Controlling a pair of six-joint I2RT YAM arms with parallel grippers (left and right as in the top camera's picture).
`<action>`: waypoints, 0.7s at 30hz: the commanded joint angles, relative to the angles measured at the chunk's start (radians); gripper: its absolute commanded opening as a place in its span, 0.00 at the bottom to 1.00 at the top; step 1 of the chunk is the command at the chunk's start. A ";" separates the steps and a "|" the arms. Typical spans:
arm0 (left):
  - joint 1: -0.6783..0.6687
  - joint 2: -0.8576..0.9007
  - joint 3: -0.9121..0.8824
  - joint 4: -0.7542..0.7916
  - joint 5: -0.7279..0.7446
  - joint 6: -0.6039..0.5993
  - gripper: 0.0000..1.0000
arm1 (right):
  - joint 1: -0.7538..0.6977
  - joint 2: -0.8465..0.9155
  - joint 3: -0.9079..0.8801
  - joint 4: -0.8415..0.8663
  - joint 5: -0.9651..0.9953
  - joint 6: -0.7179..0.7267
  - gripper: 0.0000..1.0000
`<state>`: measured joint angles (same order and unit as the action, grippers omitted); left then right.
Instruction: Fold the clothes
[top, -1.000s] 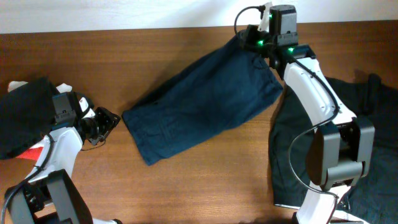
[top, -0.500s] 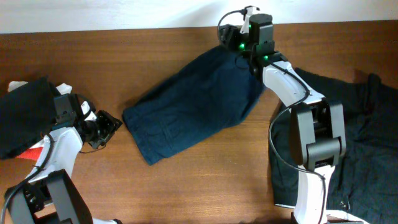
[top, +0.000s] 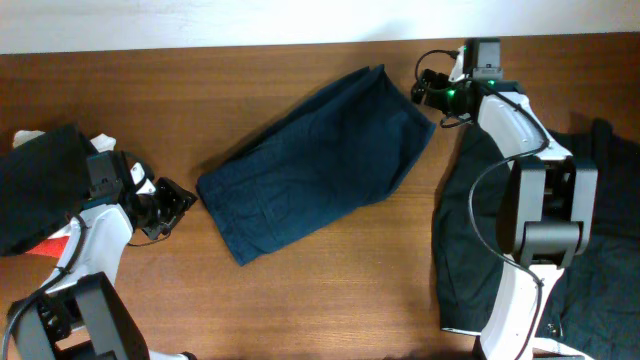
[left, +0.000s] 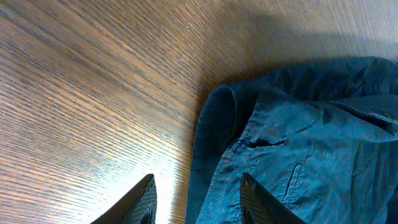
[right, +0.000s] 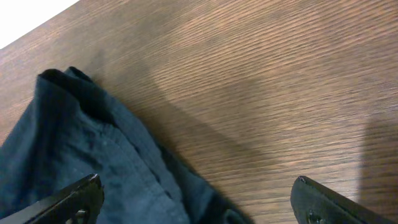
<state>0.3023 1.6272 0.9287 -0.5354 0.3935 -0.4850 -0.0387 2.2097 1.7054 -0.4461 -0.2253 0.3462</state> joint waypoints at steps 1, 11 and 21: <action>-0.003 0.003 0.016 -0.001 0.011 0.031 0.43 | 0.020 0.031 0.014 -0.007 -0.059 -0.070 0.99; -0.003 0.003 0.016 0.000 0.014 0.031 0.43 | 0.046 0.086 -0.002 -0.270 0.045 -0.133 0.15; 0.002 -0.004 0.099 0.077 0.107 0.121 0.42 | 0.163 0.058 -0.002 -0.807 -0.006 -0.104 0.04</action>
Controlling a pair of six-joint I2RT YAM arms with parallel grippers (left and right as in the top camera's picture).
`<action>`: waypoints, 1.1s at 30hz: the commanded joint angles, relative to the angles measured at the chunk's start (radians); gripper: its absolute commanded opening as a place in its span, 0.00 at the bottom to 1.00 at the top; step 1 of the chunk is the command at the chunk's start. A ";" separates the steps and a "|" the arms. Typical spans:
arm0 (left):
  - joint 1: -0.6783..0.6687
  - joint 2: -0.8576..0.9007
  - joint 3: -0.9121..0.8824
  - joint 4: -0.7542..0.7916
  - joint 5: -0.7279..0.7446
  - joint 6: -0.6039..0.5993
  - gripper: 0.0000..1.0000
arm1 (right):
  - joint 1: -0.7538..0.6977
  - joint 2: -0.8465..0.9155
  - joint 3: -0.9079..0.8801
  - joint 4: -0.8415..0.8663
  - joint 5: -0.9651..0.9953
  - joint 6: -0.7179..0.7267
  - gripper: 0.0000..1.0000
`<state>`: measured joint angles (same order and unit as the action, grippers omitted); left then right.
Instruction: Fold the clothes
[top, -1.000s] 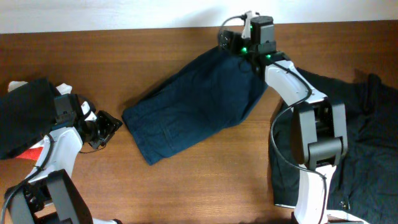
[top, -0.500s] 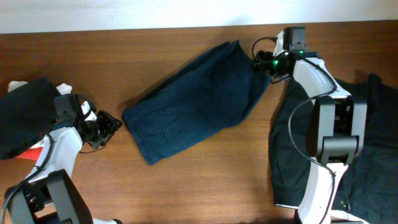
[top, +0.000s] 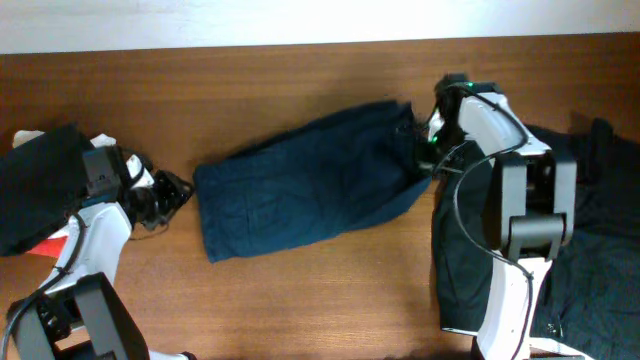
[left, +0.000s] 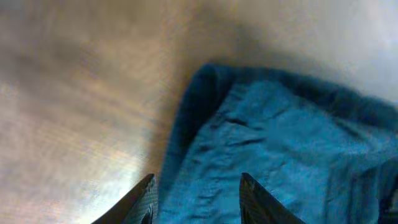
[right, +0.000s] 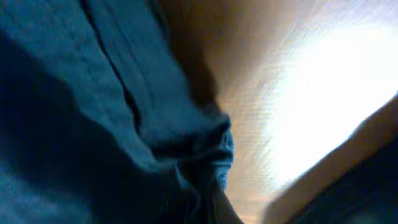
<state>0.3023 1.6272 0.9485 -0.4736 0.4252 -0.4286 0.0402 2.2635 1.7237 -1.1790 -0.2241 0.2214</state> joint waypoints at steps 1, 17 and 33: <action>0.002 -0.004 0.100 0.016 0.088 0.080 0.42 | 0.116 0.003 -0.020 -0.101 -0.008 0.041 0.04; -0.106 0.001 0.137 0.011 0.065 0.113 0.43 | 0.151 -0.124 0.009 -0.285 0.282 0.174 0.12; -0.249 0.142 0.136 -0.010 -0.033 0.113 0.43 | 0.088 -0.194 0.147 -0.060 0.285 -0.163 0.99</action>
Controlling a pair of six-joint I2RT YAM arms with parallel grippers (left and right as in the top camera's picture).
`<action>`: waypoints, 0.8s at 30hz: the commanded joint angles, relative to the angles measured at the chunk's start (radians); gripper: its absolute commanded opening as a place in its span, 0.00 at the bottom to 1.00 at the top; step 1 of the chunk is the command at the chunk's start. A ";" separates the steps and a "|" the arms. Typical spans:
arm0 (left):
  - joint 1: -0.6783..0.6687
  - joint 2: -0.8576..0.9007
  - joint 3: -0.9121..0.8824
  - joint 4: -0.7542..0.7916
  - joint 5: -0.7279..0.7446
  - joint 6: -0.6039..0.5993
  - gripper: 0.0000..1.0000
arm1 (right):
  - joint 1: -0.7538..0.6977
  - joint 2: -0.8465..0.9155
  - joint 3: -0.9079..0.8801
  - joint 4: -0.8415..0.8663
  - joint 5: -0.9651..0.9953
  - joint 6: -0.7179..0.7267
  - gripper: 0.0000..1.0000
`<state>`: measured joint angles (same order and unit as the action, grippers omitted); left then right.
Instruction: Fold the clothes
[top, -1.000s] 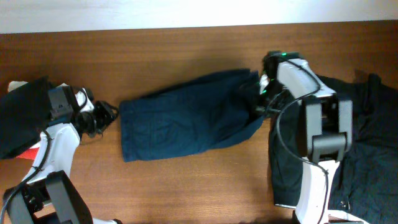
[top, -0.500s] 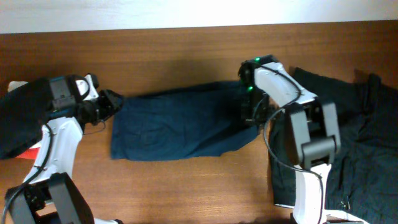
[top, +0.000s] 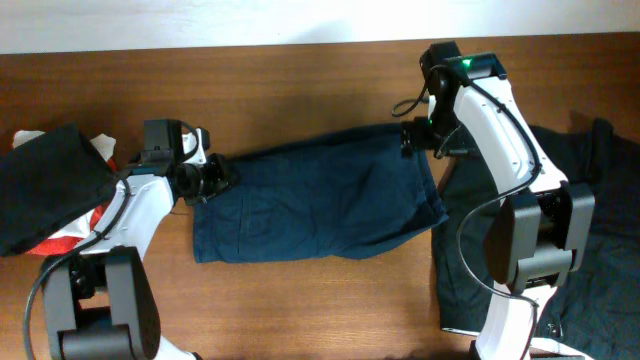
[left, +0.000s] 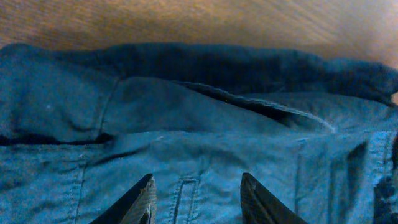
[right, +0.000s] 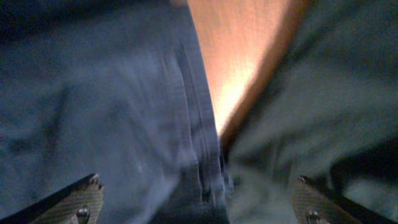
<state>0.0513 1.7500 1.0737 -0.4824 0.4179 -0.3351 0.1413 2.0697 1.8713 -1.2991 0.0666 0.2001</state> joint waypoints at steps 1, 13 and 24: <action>0.002 0.022 0.011 -0.002 -0.026 0.019 0.44 | -0.018 0.010 -0.008 0.111 -0.029 -0.189 0.96; -0.004 0.062 0.002 -0.028 -0.056 0.019 0.44 | -0.019 0.142 -0.018 0.312 -0.142 -0.219 0.78; -0.027 0.159 0.001 -0.031 -0.087 0.019 0.44 | -0.019 0.148 0.004 0.316 -0.183 -0.185 0.04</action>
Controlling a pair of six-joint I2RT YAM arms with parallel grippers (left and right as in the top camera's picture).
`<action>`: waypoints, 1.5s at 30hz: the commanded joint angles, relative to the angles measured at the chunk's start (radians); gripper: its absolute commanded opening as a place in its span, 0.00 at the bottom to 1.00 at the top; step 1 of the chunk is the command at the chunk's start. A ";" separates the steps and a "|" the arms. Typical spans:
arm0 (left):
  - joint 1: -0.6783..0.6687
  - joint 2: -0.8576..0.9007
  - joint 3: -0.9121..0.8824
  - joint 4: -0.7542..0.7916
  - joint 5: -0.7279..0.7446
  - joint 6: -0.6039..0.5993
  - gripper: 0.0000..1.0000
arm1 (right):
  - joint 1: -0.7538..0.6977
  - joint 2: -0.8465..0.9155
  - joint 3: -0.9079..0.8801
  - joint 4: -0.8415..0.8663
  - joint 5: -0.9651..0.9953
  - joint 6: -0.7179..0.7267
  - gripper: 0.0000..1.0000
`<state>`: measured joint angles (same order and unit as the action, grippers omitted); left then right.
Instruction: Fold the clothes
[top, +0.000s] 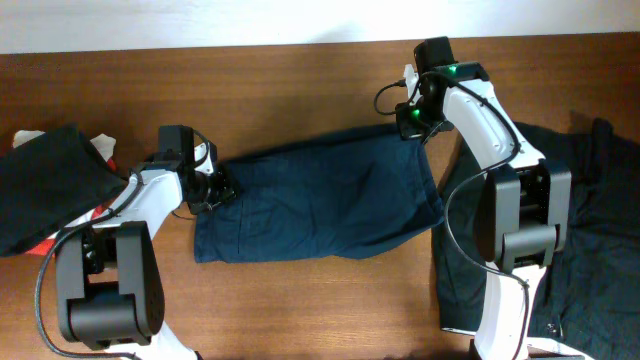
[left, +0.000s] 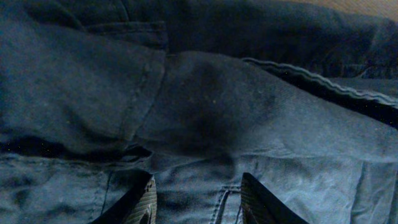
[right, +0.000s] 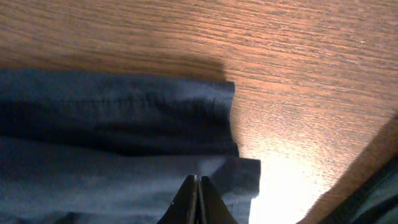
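Note:
A dark blue garment (top: 320, 200) lies spread level across the middle of the wooden table (top: 300, 80). My left gripper (top: 207, 185) is at its upper left end. In the left wrist view this gripper (left: 202, 202) is open, its fingers (left: 147, 199) straddling folds and seams of the blue cloth (left: 205, 106). My right gripper (top: 410, 120) is at the garment's upper right corner. In the right wrist view that gripper (right: 198, 199) is shut, its tips pressed together on the blue cloth (right: 112, 137) just inside the corner.
A black garment (top: 40, 185) lies at the far left with something white and red beneath it. A pile of dark clothes (top: 590, 250) covers the right side, close to the blue garment's right edge. Bare wood shows behind and in front of the garment.
My right gripper was open over the garment's right edge and is now shut at its upper right corner. My left gripper sits a little further onto the left end. The garment lies as before.
The garment first lay slanted with both grippers open off its ends. Then it lay more level, with the right gripper at its right end. Then it lay level and spread, both grippers open at its upper corners. Now the right one is shut there.

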<state>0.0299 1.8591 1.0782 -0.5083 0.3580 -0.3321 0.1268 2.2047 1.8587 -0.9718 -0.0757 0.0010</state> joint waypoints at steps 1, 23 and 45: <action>-0.006 0.050 -0.003 -0.006 -0.039 0.016 0.44 | -0.005 0.012 0.042 -0.028 -0.053 0.014 0.04; -0.006 0.050 -0.004 -0.013 -0.071 0.016 0.44 | -0.037 0.095 0.047 -0.072 -0.009 0.137 0.04; -0.006 0.050 -0.004 -0.013 -0.071 0.016 0.44 | -0.037 0.098 0.125 -0.126 -0.030 0.193 0.57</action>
<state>0.0261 1.8626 1.0851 -0.5156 0.3393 -0.3321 0.0895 2.2993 2.0804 -1.1473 -0.1207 0.1478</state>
